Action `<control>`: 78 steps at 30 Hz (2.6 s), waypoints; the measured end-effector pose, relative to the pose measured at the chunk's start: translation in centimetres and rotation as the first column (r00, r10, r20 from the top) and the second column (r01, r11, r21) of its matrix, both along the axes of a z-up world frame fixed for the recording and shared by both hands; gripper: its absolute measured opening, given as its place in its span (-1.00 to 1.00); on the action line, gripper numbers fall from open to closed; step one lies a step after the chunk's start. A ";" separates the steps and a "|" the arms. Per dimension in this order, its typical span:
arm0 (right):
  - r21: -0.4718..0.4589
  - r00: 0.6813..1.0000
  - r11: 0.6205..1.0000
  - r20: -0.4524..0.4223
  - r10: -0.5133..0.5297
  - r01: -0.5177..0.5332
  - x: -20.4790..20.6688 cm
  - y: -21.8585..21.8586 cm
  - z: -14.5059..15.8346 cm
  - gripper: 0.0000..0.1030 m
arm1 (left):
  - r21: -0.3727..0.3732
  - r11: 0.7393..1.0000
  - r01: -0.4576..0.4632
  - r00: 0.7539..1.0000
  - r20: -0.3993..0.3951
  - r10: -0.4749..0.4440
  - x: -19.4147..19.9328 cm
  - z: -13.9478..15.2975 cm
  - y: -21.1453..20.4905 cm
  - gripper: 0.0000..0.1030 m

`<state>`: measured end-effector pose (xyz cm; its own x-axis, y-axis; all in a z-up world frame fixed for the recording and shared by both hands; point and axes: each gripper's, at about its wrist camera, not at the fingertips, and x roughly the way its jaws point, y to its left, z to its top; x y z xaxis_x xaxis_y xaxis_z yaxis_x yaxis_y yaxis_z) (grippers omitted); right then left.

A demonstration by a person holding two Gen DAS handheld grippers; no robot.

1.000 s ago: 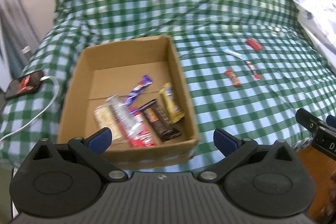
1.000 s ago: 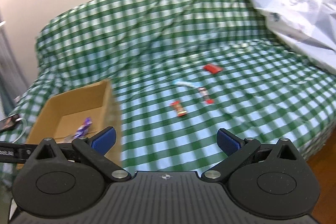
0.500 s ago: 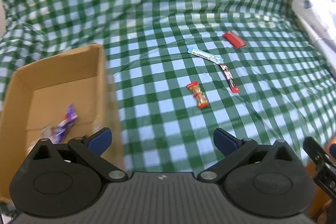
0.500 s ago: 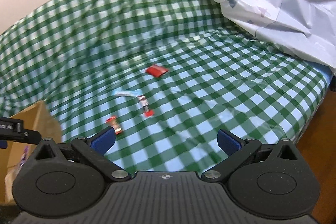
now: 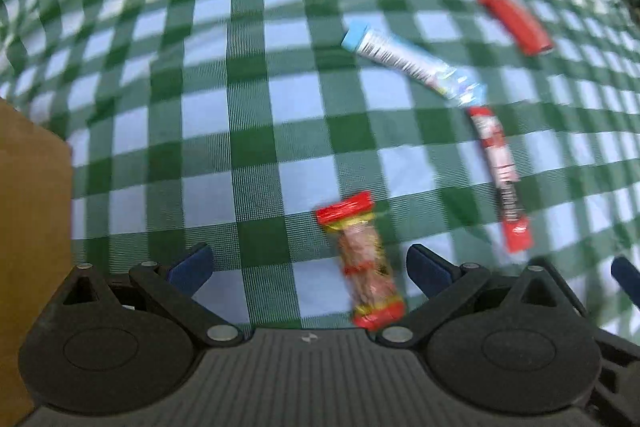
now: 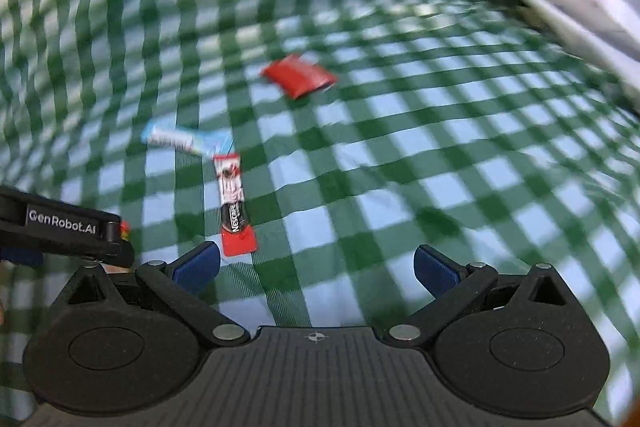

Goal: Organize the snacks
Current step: 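Grasp the small orange bar with the left gripper while the right grasps the red-white stick, then carry the orange bar and red-white Nescafe stick over the box with both grippers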

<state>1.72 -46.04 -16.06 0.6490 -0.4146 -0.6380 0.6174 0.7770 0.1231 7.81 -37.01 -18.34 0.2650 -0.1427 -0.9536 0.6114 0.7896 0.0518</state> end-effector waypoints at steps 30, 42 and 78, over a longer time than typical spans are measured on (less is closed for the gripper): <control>-0.155 0.970 0.980 0.187 0.156 -0.128 -3.9 5.1 4.3 -0.72 | -0.248 0.959 0.134 0.990 0.084 -0.117 -5.6 10.1 9.6 -0.65; -0.133 0.896 0.954 0.330 0.298 -0.268 -16.3 20.0 14.8 -0.72 | -0.169 0.985 0.040 0.985 0.170 -0.011 -12.0 18.3 23.6 -0.65; -0.322 0.766 0.766 0.158 0.623 -0.556 -26.7 46.4 19.2 -0.71 | -0.297 0.948 -0.110 0.948 0.256 0.190 -21.1 23.8 51.2 -0.64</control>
